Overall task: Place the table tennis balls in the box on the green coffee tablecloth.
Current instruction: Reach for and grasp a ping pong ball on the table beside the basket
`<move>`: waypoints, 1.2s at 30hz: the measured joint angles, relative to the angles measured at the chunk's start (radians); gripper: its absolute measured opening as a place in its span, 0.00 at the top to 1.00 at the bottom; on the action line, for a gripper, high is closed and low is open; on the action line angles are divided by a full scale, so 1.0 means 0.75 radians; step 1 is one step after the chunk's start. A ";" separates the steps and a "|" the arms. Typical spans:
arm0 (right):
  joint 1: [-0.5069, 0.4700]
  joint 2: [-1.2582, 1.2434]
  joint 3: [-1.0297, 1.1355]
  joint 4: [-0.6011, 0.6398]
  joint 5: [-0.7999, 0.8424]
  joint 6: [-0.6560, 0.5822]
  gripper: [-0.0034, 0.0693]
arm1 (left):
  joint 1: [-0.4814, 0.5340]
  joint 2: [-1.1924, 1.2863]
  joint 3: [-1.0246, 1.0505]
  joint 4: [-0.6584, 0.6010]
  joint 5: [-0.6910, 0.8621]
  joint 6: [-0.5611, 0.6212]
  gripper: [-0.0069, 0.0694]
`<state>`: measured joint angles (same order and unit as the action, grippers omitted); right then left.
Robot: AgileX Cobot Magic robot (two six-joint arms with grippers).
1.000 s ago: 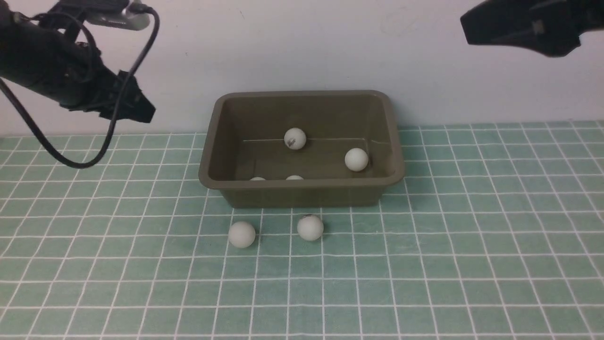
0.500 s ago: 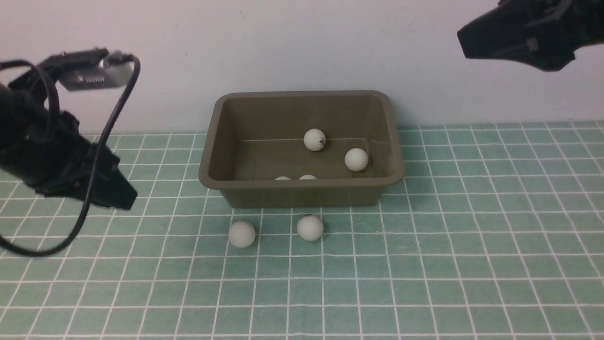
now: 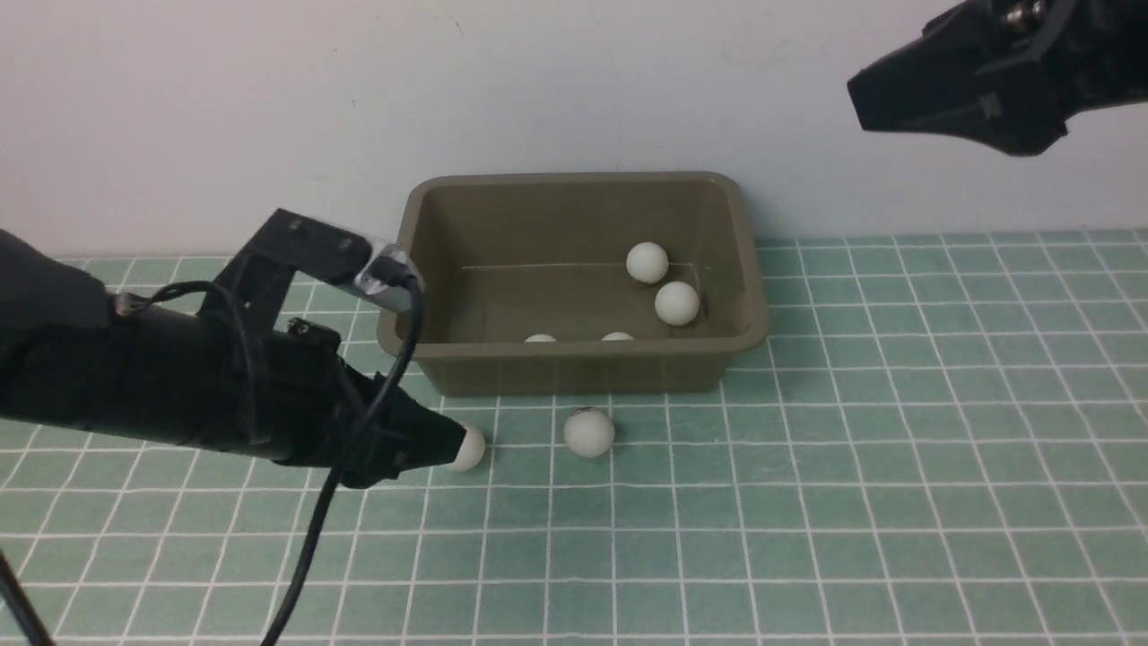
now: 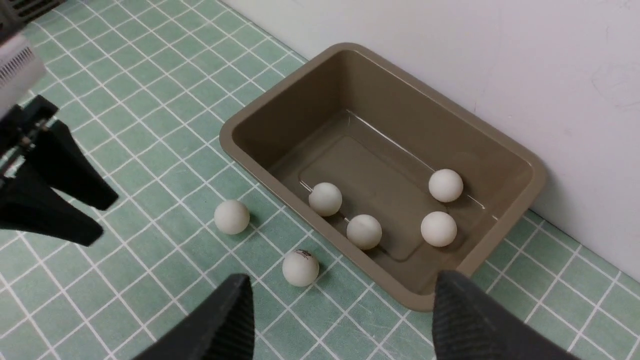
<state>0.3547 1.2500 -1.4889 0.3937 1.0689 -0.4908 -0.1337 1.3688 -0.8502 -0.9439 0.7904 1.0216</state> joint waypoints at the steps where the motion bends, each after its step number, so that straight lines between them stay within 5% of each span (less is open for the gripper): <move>1: 0.000 0.000 0.000 0.006 0.000 0.000 0.35 | -0.026 0.011 0.000 -0.006 -0.058 -0.008 0.42; 6: 0.000 0.000 0.000 0.013 0.000 0.000 0.35 | -0.064 0.143 0.000 -0.010 -0.203 -0.104 0.32; 17: 0.000 0.000 0.000 0.045 0.000 -0.002 0.35 | -0.070 0.397 -0.022 -0.006 -0.416 -0.108 0.31; 25: 0.000 0.000 0.000 0.077 -0.005 -0.026 0.35 | -0.108 0.531 -0.095 -0.211 -0.474 0.114 0.31; 36: 0.000 0.000 0.000 0.093 -0.005 -0.035 0.35 | -0.116 0.632 -0.109 -0.336 -0.590 0.228 0.32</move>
<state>0.3547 1.2500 -1.4889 0.4636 1.0653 -0.5174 -0.2209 1.8424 -0.9319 -1.1960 0.3478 1.1928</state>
